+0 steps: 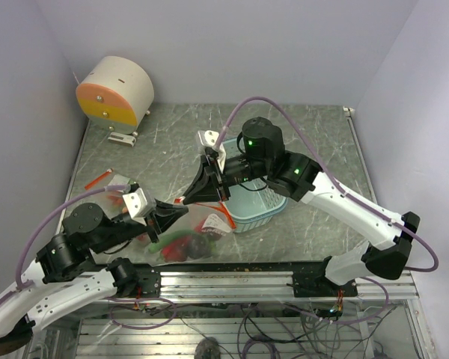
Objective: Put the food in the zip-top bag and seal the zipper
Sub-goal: Zip the zipper food storage bag.
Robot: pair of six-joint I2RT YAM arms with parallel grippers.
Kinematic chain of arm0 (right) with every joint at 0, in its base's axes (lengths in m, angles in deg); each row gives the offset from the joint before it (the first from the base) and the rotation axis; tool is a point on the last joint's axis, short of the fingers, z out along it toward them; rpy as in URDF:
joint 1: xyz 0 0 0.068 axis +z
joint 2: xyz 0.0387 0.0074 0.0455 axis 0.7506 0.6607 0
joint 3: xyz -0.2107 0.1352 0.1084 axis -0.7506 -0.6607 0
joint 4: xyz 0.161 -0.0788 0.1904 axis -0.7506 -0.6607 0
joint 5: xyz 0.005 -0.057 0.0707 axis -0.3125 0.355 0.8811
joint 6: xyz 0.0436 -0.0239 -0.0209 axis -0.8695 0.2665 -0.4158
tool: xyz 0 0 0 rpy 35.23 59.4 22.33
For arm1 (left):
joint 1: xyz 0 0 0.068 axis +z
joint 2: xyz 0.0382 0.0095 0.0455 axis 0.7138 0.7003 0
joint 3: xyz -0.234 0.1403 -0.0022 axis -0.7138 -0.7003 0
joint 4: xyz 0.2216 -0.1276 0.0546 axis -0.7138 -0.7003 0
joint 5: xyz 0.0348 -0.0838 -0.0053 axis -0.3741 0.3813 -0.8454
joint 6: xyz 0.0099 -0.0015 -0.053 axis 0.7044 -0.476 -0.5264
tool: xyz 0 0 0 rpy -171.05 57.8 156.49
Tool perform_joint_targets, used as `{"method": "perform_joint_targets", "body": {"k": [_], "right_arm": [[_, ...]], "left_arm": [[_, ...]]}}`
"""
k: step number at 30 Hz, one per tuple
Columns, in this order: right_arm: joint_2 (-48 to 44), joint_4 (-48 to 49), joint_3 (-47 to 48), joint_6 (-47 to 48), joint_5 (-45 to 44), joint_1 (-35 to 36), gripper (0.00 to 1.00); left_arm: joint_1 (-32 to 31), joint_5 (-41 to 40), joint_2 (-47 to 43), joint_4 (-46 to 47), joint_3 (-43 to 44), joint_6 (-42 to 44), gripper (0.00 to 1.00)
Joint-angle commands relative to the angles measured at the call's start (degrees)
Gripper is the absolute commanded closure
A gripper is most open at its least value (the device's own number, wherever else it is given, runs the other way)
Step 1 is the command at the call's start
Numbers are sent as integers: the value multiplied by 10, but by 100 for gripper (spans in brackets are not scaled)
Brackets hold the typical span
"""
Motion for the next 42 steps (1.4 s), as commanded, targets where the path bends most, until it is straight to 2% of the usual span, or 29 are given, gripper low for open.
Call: {"method": "perform_joint_targets", "body": {"k": [1,11,20,29,37,42], "right_arm": [[-30,0,-22,-2,0,-23,100],[-23,-8,-52,3,5,-34,100],[-38,9,-97,6,13,-51,100],[-42,18,-129,1,2,-57,100],[-52,21,-146,0,-10,-61,100],[-55,8,-155,11,-52,-63,100]], "left_arm": [[-1,-48,-32,-33,30,4,93],[-2,-101,-90,-65,64,5,93],[-1,-252,-108,-126,125,21,93],[-1,-359,-159,-119,134,24,93],[-1,-363,-158,-110,126,27,93],[-1,-375,-147,-103,121,23,93]]}}
